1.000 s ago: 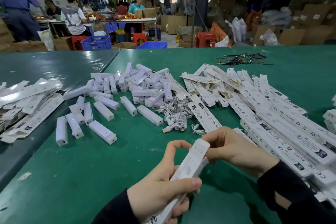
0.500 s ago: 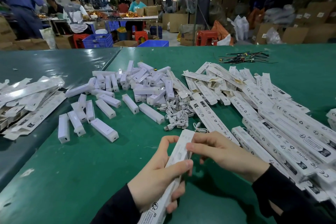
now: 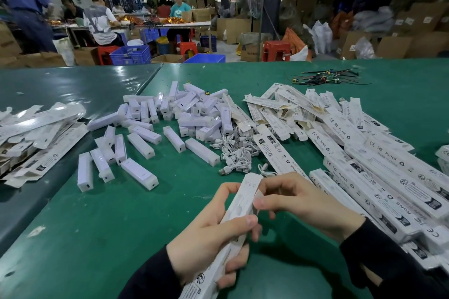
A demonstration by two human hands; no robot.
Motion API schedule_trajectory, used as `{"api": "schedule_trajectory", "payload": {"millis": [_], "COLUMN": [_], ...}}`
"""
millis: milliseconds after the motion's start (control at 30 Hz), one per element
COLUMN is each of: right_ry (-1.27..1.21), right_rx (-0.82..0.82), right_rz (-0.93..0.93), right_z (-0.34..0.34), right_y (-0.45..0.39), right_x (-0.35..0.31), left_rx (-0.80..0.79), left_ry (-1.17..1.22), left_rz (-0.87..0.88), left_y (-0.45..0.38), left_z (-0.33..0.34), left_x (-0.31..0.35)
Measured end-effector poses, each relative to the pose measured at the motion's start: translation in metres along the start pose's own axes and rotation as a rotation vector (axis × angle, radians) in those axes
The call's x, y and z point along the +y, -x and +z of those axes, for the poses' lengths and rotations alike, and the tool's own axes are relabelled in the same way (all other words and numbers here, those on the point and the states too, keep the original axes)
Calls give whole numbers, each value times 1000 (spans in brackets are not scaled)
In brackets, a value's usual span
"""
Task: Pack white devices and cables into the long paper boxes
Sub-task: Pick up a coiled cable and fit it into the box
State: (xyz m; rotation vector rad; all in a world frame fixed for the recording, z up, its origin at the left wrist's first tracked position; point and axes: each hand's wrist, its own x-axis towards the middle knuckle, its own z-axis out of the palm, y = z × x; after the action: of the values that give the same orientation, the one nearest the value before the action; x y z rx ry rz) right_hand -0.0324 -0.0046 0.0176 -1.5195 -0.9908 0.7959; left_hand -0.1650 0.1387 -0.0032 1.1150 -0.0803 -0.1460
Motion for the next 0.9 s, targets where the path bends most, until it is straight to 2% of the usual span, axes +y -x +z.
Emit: {"api": "schedule_trajectory", "payload": {"millis": [100,300,367,467,567,767,900], "right_ry": [23,-23,-30,-95,-201,-133,-57], "right_rx": [29,-145,-78,152,364,346,338], "right_rz": [-29,98,74,39,-22,-74,-104], "right_z": [0,1,0,2,4,10,15], "right_y": [-1,1,0,-3,-4,-3,-3], "right_x": [2,2,3,3,4,1,3], "left_rx": [34,23,92,149,199,319,304], "left_ry": [22,19,58,128,61,-56,-155], "left_rz": [10,-12,-19,14,105,193,181], "left_y": [-1,-3,-6,-8,-7,-8,-8], "left_z": [-1,-3,-3,-5,-3,-2,1], "left_x": [1,-3,-2,1,0,-3,-4]}}
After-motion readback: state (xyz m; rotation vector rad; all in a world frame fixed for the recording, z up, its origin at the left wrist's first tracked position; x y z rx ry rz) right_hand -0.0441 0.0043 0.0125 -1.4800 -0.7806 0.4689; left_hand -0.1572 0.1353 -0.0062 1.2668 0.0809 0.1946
